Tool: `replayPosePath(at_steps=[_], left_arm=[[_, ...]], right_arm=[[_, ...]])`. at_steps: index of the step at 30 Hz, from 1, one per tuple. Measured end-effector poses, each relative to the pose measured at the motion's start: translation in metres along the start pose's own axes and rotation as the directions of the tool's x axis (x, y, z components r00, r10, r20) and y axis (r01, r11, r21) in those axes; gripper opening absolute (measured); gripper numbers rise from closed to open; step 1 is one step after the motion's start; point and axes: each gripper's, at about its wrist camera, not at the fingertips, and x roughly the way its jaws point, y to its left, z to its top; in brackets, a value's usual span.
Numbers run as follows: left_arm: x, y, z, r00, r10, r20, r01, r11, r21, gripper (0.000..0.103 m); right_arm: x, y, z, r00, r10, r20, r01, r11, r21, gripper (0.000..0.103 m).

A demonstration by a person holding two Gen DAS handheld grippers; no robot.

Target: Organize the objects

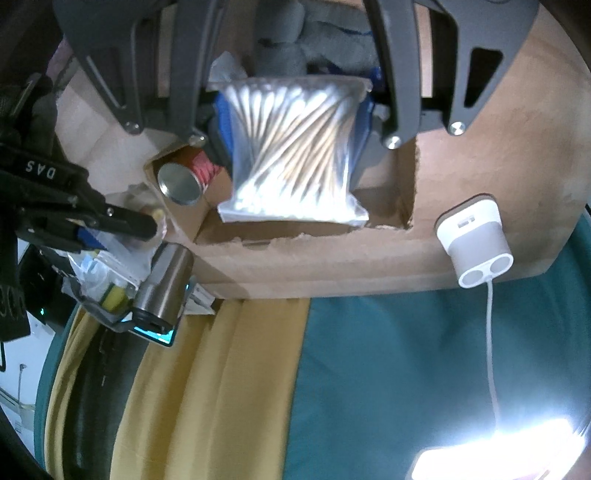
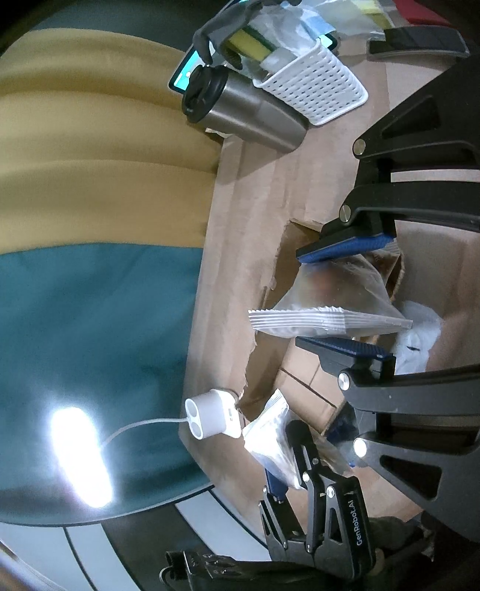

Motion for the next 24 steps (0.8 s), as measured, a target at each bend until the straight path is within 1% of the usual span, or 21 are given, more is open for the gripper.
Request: replayPosePath(at_steps=[10, 24], left_arm=[[0.023, -0.002, 0.011, 1.000, 0.016, -0.020, -0.016, 1.000, -0.010, 0.052], [0.058, -0.001, 0.012, 0.996, 0.046, -0.073, -0.049, 0.998, -0.041, 0.052]], right_arm=[[0.015, -0.019, 0.007, 1.000, 0.011, -0.007, -0.011, 1.000, 0.006, 0.041], [0.044, -0.036, 0.014, 0.998, 0.054, -0.029, -0.055, 0.998, -0.019, 0.041]])
